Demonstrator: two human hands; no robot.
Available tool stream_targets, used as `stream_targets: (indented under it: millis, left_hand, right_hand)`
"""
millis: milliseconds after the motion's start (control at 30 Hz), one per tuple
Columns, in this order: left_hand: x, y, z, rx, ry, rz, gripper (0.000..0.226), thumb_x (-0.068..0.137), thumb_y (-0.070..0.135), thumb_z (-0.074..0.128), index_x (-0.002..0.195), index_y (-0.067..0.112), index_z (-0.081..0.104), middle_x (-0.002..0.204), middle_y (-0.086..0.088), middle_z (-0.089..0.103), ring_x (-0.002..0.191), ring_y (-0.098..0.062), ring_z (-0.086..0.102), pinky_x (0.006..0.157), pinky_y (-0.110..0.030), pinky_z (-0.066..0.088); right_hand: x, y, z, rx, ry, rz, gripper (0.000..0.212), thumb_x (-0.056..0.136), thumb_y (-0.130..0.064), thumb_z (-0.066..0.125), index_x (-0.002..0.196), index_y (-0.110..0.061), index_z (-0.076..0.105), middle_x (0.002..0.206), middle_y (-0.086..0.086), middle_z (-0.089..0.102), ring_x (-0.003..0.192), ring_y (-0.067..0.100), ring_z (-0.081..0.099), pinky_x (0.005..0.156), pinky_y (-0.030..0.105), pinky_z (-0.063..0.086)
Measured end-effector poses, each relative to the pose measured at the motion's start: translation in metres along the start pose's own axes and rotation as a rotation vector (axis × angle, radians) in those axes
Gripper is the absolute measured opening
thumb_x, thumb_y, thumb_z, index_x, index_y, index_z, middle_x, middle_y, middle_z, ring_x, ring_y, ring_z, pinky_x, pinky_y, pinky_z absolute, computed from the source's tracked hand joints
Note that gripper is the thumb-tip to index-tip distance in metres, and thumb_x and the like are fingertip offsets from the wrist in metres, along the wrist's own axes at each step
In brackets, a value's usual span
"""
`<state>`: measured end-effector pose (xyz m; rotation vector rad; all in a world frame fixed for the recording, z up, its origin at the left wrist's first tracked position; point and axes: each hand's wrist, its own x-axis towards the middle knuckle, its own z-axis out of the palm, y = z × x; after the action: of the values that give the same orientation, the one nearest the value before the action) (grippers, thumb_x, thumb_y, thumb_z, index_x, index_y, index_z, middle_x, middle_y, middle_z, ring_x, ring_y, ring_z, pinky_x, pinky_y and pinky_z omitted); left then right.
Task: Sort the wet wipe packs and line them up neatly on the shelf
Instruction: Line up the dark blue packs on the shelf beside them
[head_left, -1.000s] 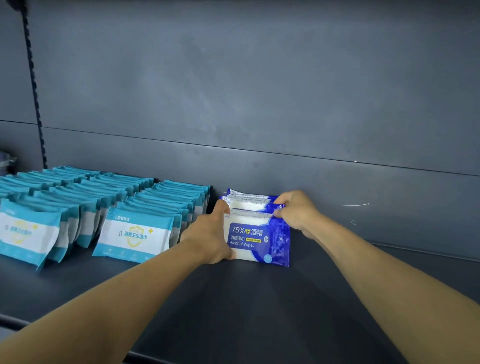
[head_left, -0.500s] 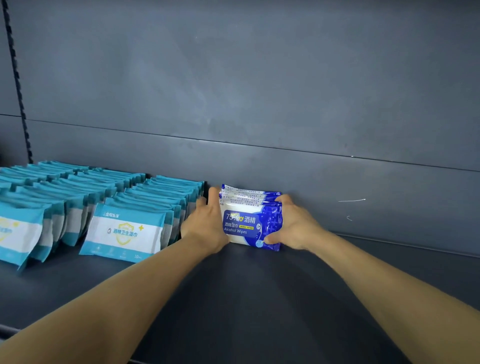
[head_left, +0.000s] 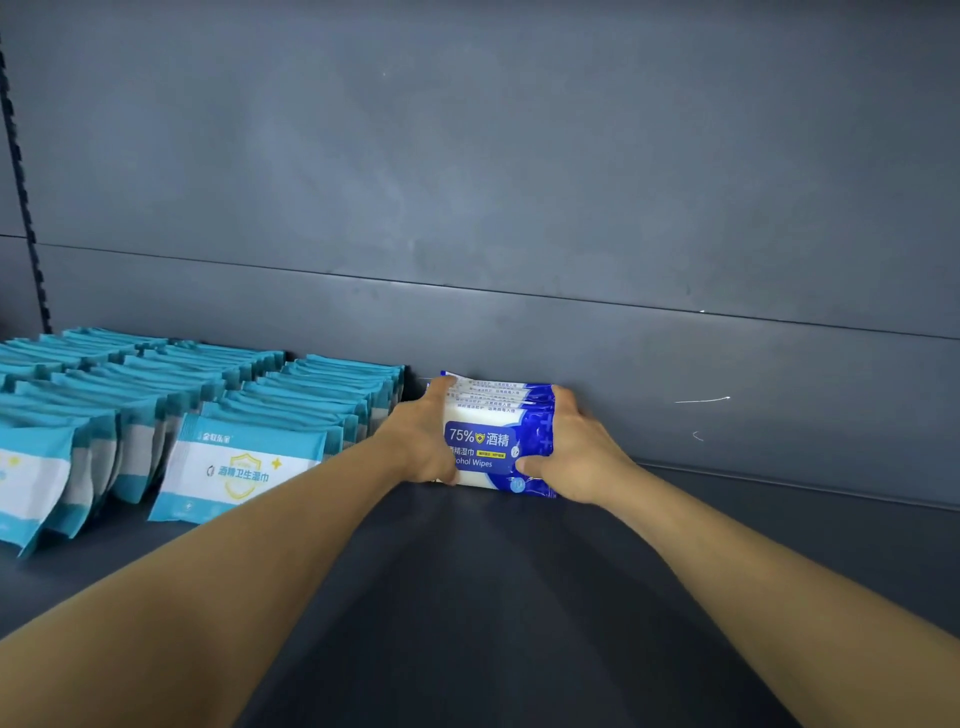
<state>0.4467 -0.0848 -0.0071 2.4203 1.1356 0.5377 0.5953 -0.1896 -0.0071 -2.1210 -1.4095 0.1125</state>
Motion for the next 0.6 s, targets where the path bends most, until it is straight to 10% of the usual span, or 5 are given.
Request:
stream_targets:
  millis: [600]
  left_hand:
    - [-0.010,0.001,0.015,0.006,0.177,-0.070,0.086,0.083,0.004,0.065,0.146,0.019,0.008,0.128,-0.015,0.054,0.107,-0.028,0.059,0.081,-0.035,0.050]
  right_hand:
    - [-0.022,-0.004,0.003,-0.161,0.098,0.040,0.070,0.084,-0.020,0.067,0.137,-0.013,0.021,0.121,0.012,0.056,0.105,0.032,0.059,0.081,0.039,0.051]
